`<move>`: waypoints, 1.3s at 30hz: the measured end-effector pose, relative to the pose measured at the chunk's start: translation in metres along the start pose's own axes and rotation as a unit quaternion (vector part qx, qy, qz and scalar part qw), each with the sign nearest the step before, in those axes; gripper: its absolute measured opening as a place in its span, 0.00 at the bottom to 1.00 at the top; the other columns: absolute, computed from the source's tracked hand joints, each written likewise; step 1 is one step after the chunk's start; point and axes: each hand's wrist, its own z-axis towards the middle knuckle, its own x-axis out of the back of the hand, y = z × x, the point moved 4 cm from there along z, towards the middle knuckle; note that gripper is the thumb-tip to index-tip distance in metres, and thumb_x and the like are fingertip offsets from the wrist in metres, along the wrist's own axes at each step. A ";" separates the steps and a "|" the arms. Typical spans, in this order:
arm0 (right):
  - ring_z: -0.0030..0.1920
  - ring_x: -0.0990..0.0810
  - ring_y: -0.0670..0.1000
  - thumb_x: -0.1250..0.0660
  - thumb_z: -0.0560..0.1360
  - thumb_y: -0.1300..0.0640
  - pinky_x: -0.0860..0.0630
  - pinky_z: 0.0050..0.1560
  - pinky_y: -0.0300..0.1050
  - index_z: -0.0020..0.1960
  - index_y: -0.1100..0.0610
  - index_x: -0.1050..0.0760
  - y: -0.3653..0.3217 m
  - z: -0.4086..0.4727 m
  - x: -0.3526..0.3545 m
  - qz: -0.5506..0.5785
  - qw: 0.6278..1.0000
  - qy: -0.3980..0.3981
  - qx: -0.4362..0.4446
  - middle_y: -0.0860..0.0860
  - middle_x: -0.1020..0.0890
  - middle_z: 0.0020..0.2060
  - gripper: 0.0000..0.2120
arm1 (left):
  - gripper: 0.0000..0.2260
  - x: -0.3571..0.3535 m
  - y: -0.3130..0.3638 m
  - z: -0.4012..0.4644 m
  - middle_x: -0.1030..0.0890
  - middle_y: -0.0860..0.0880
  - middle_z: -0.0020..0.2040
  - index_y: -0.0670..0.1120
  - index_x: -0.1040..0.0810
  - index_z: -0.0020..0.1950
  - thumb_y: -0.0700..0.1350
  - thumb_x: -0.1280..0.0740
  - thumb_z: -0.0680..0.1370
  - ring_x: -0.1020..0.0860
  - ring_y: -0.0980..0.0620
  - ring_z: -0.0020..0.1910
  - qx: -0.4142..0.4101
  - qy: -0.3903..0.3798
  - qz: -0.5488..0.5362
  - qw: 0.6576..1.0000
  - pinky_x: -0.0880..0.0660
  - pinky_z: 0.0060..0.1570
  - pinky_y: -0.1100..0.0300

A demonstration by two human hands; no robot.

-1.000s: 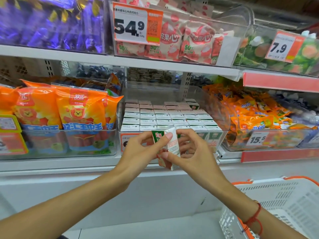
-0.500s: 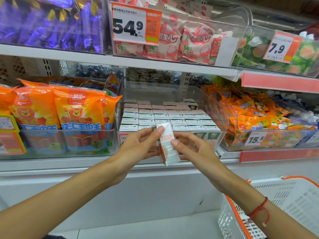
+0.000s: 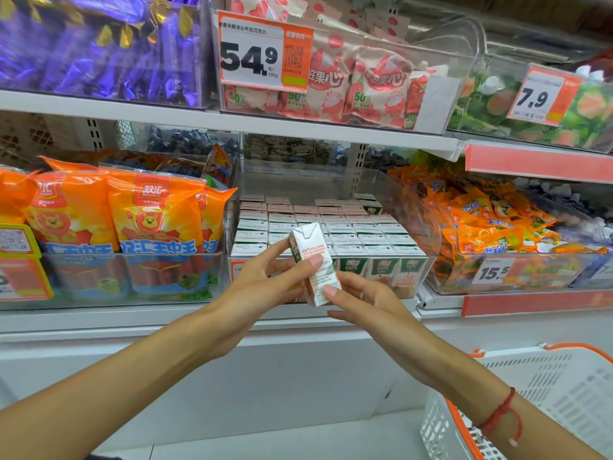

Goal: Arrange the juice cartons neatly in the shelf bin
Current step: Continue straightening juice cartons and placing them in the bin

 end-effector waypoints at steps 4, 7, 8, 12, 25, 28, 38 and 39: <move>0.60 0.20 0.45 0.30 0.70 0.46 0.25 0.63 0.46 0.62 0.49 0.21 -0.001 -0.001 0.002 0.051 0.999 -0.013 0.004 0.46 0.16 0.55 0.21 | 0.22 -0.003 0.004 -0.002 0.16 0.56 0.53 0.62 0.27 0.61 0.57 0.28 0.68 0.17 0.58 0.52 -0.009 -0.061 0.008 0.998 0.20 0.47 0.66; 0.56 0.19 0.43 0.27 0.69 0.43 0.23 0.57 0.38 0.61 0.47 0.21 -0.002 -0.001 0.003 0.023 0.999 0.017 0.013 0.44 0.15 0.52 0.21 | 0.19 -0.002 0.006 -0.003 0.16 0.57 0.54 0.60 0.25 0.61 0.56 0.28 0.71 0.17 0.61 0.50 -0.030 -0.017 0.035 0.999 0.20 0.49 0.66; 0.53 0.18 0.42 0.25 0.68 0.42 0.23 0.52 0.33 0.59 0.46 0.21 -0.003 0.000 0.005 0.005 0.999 0.049 0.016 0.43 0.15 0.50 0.21 | 0.16 -0.001 0.007 -0.003 0.17 0.58 0.53 0.60 0.24 0.59 0.54 0.28 0.72 0.18 0.63 0.48 -0.038 0.015 0.042 0.998 0.20 0.48 0.67; 0.45 0.19 0.41 0.21 0.66 0.48 0.23 0.45 0.33 0.57 0.48 0.22 -0.003 -0.001 0.007 -0.120 0.976 0.163 0.075 0.44 0.17 0.46 0.22 | 0.10 -0.005 0.000 -0.005 0.16 0.54 0.50 0.56 0.22 0.51 0.48 0.25 0.72 0.17 0.56 0.49 -0.039 0.086 0.018 0.995 0.19 0.45 0.64; 0.56 0.17 0.48 0.27 0.67 0.49 0.22 0.57 0.40 0.61 0.55 0.21 0.000 0.003 0.004 0.121 0.992 -0.013 -0.032 0.50 0.15 0.53 0.24 | 0.16 0.003 0.004 0.001 0.15 0.52 0.55 0.50 0.23 0.63 0.48 0.30 0.76 0.17 0.53 0.53 0.022 -0.069 0.013 0.997 0.20 0.51 0.62; 0.51 0.16 0.45 0.23 0.65 0.50 0.22 0.51 0.36 0.57 0.52 0.20 -0.004 0.003 0.010 0.061 0.995 0.085 -0.004 0.46 0.14 0.46 0.21 | 0.13 0.007 0.002 0.001 0.14 0.51 0.51 0.48 0.21 0.61 0.44 0.30 0.76 0.16 0.55 0.49 0.002 0.018 0.007 1.000 0.20 0.45 0.65; 0.41 0.21 0.43 0.20 0.64 0.49 0.25 0.39 0.35 0.51 0.49 0.23 -0.014 -0.010 0.000 -0.286 0.902 0.243 0.213 0.41 0.21 0.42 0.19 | 0.05 -0.013 -0.008 -0.004 0.15 0.60 0.41 0.56 0.20 0.44 0.52 0.25 0.71 0.17 0.64 0.45 0.009 0.069 0.052 0.996 0.22 0.47 0.68; 0.42 0.21 0.44 0.20 0.64 0.50 0.25 0.40 0.35 0.52 0.49 0.22 -0.014 -0.009 0.000 -0.280 0.907 0.226 0.217 0.41 0.22 0.42 0.19 | 0.07 -0.012 -0.008 -0.005 0.14 0.59 0.43 0.55 0.19 0.47 0.52 0.26 0.72 0.17 0.62 0.45 0.015 0.071 0.046 0.996 0.21 0.49 0.67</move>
